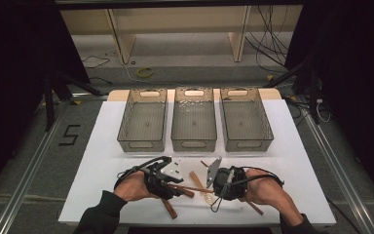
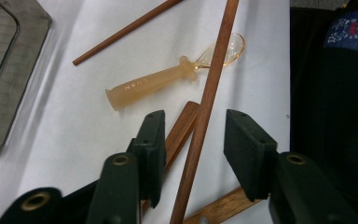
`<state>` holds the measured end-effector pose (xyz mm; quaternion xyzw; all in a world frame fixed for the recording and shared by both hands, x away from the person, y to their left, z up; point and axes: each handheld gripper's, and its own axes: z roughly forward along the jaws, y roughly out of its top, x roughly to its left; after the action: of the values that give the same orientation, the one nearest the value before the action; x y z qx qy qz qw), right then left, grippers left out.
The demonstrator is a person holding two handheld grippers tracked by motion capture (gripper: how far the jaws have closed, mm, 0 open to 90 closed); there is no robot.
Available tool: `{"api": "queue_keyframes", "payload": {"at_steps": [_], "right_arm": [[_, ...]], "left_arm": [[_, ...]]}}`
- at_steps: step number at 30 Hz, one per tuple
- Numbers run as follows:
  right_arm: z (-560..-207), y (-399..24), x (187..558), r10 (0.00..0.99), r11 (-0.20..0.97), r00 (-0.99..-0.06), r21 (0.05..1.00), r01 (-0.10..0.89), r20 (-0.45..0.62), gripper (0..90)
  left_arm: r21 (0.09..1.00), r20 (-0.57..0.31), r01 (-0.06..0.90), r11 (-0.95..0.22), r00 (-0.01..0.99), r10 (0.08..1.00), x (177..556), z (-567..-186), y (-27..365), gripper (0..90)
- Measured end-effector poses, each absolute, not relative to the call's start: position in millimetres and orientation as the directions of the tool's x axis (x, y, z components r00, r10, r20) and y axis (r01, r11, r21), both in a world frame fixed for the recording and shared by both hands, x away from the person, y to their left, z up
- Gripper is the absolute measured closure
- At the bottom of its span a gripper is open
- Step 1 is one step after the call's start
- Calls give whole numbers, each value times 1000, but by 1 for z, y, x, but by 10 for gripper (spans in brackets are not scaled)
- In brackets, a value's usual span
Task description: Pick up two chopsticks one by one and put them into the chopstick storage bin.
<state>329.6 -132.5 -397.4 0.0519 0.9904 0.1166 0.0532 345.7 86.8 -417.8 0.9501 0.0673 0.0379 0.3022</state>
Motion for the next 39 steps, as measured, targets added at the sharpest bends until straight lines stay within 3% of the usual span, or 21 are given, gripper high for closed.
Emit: {"api": "queue_keyframes", "payload": {"at_steps": [9, 11, 21, 22, 23, 24, 27, 29, 32, 39], "right_arm": [[-397, -132, 326, 95, 968, -991, 240, 72, -89, 844], [-397, -132, 327, 77, 970, -993, 238, 53, -92, 843], [-395, -136, 330, 101, 964, -990, 254, 74, -96, 799], [-390, -141, 331, 124, 959, -987, 267, 93, -101, 681], [-390, -141, 331, 124, 959, -987, 267, 93, -101, 681], [-385, -145, 333, 149, 946, -982, 304, 108, -115, 561], [-378, -151, 335, 209, 917, -972, 368, 155, -110, 533], [-372, -161, 339, 281, 875, -954, 435, 213, -99, 441], [-370, -169, 343, 346, 837, -934, 478, 267, -84, 399], [-376, -186, 348, 463, 751, -886, 550, 366, -42, 365]], "left_arm": [[550, 33, 66, -832, 994, 100, 343, -419, 82, 704], [546, 38, 53, -836, 995, 88, 342, -419, 82, 774], [543, 39, 2, -840, 999, 27, 338, -417, 82, 843], [540, 49, -1, -842, 998, 30, 337, -416, 83, 845], [543, 46, 2, -840, 998, 33, 337, -415, 83, 845], [549, 44, 8, -835, 998, 39, 337, -414, 84, 846], [561, 42, 48, -826, 995, 86, 341, -412, 89, 846], [564, 40, 75, -822, 992, 118, 345, -413, 92, 845], [576, 33, 128, -808, 983, 179, 351, -414, 99, 846], [614, 15, 222, -757, 956, 292, 360, -411, 111, 846]]}}
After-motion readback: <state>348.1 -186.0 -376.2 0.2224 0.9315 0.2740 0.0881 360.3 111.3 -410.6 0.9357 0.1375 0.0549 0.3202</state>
